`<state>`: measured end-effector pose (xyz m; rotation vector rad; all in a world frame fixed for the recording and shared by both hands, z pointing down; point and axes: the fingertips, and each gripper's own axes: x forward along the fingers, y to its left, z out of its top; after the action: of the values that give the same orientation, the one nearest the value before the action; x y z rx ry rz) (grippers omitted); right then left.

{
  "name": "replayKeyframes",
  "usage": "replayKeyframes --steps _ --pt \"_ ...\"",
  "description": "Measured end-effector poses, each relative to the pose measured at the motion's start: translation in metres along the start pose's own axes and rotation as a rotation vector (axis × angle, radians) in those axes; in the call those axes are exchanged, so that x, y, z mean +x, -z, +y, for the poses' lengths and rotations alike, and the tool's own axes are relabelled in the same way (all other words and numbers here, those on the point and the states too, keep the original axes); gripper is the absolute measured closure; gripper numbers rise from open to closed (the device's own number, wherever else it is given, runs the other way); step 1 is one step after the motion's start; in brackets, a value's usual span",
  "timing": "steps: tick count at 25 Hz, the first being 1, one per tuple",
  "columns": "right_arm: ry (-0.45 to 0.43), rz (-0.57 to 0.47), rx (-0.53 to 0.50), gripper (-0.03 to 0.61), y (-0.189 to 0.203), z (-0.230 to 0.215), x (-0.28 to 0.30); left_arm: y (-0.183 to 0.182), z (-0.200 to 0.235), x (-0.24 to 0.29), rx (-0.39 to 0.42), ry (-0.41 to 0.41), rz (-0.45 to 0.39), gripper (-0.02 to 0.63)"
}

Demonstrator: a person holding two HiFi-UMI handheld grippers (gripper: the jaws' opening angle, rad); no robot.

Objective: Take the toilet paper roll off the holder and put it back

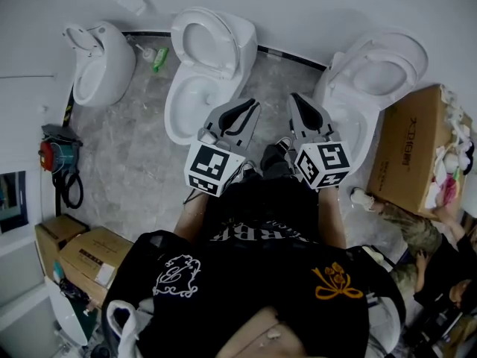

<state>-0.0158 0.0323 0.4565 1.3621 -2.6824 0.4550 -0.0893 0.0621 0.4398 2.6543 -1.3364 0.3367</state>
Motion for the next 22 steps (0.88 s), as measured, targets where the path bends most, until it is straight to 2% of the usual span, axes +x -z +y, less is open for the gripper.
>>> replayKeyframes --steps 10,16,22 --pt "-0.054 0.011 -0.023 0.566 0.018 0.034 -0.04 0.007 -0.039 -0.029 0.025 0.028 -0.031 0.577" --pt "-0.11 0.012 0.014 0.566 0.022 0.045 -0.048 0.008 -0.047 -0.034 0.038 0.034 -0.04 0.577" --pt "-0.103 0.022 -0.002 0.566 0.018 0.047 -0.049 0.007 -0.047 -0.037 0.039 0.036 -0.047 0.577"
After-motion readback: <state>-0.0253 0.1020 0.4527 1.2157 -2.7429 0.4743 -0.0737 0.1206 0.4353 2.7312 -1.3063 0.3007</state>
